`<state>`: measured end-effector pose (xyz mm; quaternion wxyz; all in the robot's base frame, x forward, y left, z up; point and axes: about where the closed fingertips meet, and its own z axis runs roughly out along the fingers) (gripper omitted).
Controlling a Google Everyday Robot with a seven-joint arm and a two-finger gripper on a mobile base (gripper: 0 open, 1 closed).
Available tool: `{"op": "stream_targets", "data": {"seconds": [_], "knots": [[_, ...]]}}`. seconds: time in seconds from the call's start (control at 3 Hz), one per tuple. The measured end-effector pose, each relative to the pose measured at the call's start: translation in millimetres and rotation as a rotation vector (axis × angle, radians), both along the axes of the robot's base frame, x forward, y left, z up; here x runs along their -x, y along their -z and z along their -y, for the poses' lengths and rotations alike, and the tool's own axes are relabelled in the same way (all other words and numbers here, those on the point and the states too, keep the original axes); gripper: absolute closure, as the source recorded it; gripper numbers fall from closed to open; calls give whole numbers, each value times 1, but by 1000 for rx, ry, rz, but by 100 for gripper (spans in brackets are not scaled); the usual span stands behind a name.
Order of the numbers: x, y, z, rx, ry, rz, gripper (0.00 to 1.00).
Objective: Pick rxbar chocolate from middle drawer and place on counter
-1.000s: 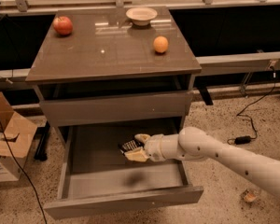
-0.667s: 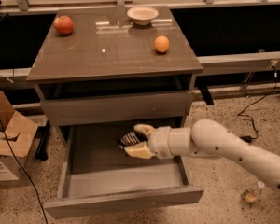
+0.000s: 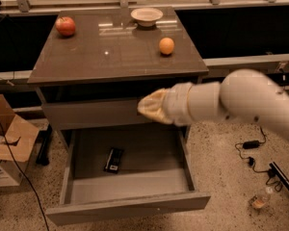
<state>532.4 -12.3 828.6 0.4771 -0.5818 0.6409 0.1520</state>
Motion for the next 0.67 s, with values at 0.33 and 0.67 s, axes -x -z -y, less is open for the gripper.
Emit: {"op": "stream_targets", "data": {"seconds": [0.33,0.67], "knots": [[-47,-42,12,74,42,49,100],[-54,-48,7,74,38,62,81]]}}
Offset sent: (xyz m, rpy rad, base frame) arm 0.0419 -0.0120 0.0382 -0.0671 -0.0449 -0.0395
